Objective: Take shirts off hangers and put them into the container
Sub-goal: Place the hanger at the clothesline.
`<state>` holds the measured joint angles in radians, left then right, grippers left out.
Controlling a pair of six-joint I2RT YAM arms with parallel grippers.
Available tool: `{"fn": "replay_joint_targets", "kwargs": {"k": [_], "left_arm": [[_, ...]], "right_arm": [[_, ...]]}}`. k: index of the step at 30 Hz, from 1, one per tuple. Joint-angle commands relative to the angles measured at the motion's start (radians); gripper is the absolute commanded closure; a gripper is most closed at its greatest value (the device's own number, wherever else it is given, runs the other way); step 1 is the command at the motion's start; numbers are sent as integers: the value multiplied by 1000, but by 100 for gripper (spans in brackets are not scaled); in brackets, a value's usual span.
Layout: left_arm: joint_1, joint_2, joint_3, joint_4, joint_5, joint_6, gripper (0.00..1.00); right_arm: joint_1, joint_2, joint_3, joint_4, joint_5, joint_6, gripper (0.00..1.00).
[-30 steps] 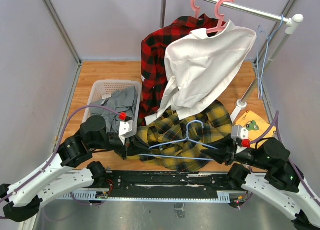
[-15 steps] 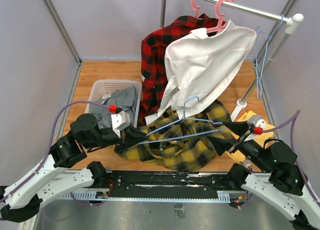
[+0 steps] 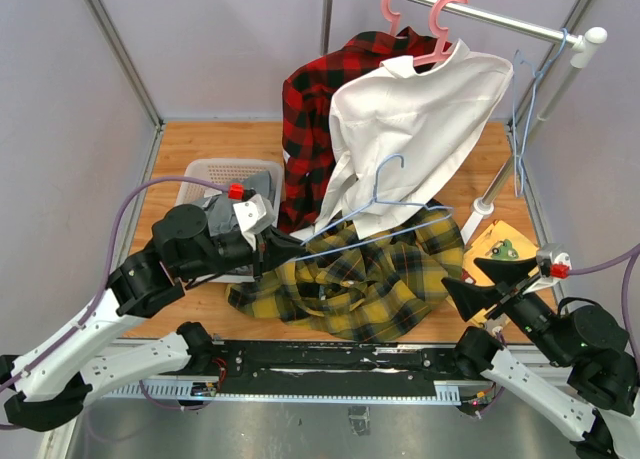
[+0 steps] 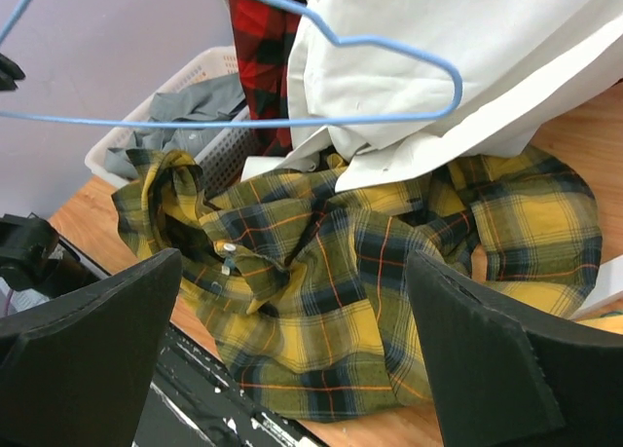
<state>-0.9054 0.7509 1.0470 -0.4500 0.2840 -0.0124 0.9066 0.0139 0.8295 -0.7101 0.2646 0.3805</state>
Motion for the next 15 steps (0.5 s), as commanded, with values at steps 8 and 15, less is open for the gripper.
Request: {"fn": "replay_joint_targets", "kwargs": {"k": [8, 15], "left_arm": [[5, -37, -24, -46, -291, -21, 99], [5, -15, -20, -26, -366, -5, 100]], "right_arm": [[-9, 14, -23, -55, 81, 2, 2], [-9, 52, -29, -57, 63, -4, 2]]}}
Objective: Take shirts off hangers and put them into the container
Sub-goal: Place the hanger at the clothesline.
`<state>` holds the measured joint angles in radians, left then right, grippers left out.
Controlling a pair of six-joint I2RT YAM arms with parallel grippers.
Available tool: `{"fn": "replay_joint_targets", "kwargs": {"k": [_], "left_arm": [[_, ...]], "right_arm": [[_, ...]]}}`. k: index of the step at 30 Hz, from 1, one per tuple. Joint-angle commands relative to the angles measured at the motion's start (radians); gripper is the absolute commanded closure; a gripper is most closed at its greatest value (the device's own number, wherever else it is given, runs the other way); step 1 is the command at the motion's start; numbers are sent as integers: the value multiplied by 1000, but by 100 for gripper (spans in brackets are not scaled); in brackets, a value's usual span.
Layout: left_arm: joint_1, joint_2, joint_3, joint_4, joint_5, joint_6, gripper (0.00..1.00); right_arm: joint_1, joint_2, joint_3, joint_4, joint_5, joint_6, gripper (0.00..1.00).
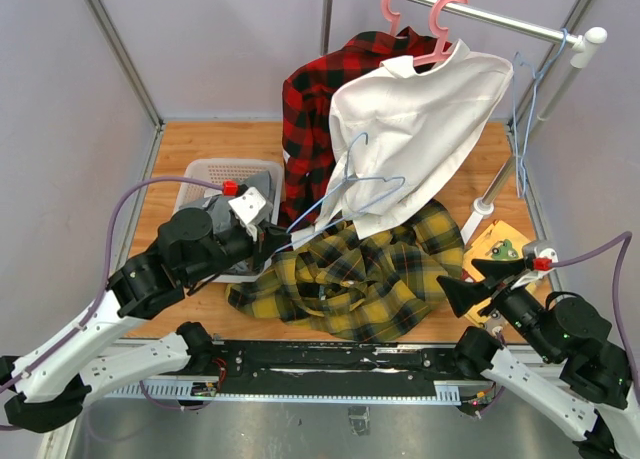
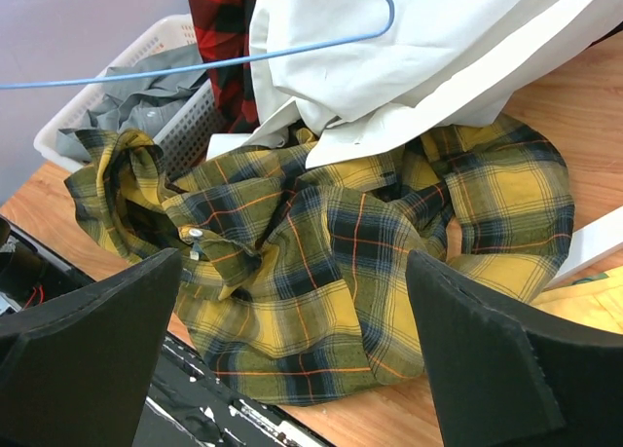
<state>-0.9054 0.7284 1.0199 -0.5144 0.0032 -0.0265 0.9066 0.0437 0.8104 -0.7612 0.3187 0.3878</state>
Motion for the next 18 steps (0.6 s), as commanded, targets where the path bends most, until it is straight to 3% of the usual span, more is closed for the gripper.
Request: {"fn": "replay_joint_targets", "kwargs": {"k": [1, 18], "left_arm": [[5, 14, 10, 42, -102, 8, 100], [5, 50, 25, 53, -246, -76, 100]], "right_arm": [[-9, 27, -11, -7, 5, -10, 2], [-9, 251, -123, 56, -101, -89, 2]]}}
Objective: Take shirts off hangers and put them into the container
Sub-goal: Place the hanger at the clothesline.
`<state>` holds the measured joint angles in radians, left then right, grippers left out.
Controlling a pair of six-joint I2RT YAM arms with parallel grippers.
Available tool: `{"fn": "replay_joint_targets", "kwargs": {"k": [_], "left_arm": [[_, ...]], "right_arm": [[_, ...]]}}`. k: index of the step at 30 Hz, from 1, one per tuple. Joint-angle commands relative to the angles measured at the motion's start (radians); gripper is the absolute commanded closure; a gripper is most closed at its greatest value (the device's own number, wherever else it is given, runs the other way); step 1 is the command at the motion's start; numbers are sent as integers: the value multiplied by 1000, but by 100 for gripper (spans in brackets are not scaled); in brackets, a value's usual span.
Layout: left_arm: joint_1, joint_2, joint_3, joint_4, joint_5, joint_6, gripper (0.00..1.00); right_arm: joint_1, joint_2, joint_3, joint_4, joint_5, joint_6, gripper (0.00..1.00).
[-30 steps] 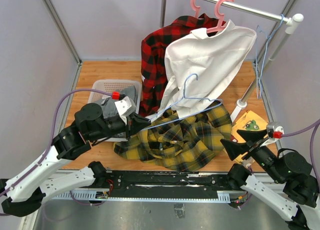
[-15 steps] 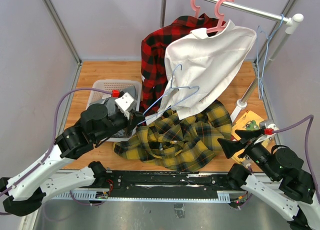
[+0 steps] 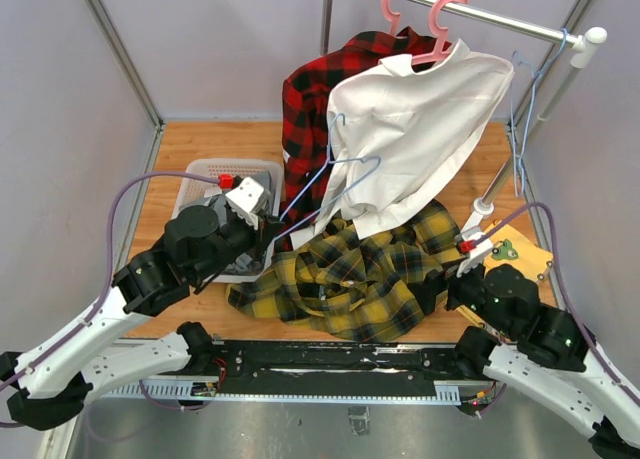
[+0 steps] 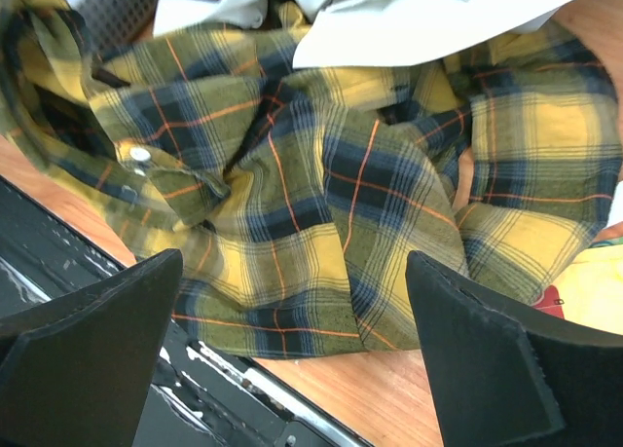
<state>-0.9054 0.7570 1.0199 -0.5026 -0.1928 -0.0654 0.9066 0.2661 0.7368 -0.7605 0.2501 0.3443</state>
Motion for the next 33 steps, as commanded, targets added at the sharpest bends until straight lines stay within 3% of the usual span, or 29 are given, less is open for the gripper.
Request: {"fn": "replay_joint_targets", "kwargs": {"k": [1, 13, 22, 28, 33], "left_arm": [[5, 35, 35, 35, -52, -46, 100], [5, 184, 142, 81, 45, -151, 99], [2, 372, 359, 75, 368, -113, 100], [-13, 480, 452, 150, 197, -156, 100], [-80, 670, 669, 124, 74, -134, 99]], "right_arm": [[-9, 32, -65, 74, -28, -50, 2], [-9, 24, -138, 195, -40, -124, 2], [-9, 45, -128, 185, -22, -116, 2], [-9, 7, -136, 203, -37, -122, 2], [-9, 15, -145, 210, -14, -110, 2]]}}
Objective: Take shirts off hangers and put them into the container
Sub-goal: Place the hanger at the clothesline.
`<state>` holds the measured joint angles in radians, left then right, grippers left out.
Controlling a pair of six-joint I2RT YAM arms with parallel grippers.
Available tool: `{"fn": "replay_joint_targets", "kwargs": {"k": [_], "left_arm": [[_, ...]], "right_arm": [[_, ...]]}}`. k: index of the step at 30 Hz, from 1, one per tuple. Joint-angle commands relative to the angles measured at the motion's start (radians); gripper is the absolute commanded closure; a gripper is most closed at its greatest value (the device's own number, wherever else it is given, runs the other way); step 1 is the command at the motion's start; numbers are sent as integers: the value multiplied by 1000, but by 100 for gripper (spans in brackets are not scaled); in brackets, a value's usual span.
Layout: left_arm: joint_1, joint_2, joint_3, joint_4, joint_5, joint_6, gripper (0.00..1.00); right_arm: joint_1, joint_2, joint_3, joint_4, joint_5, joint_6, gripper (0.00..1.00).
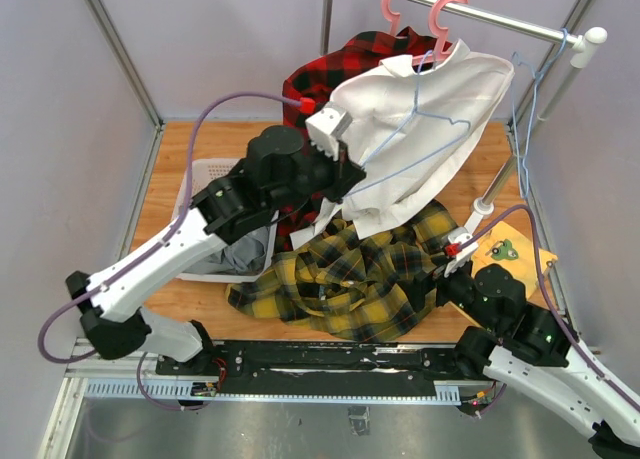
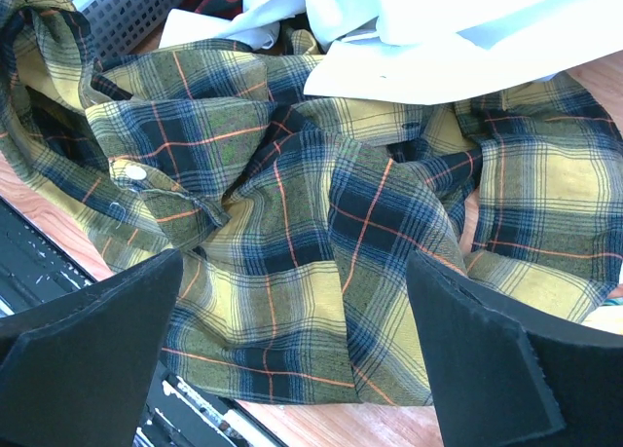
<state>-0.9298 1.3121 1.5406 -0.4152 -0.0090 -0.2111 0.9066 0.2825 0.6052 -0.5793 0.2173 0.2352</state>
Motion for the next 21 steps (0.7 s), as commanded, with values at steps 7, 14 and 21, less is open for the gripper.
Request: {"fn": "replay_joint_targets", "kwargs": {"k": [7, 14, 21], "left_arm": [[-115, 364, 464, -40, -294, 5, 99], [-136, 520, 672, -69, -390, 35, 99], [-138, 576, 718, 10, -394, 59, 99]], "right_arm": [[-9, 21, -12, 26, 17, 5, 2], [-9, 19, -12, 25, 29, 3, 2], [-9, 28, -13, 24, 33, 3, 2]]}}
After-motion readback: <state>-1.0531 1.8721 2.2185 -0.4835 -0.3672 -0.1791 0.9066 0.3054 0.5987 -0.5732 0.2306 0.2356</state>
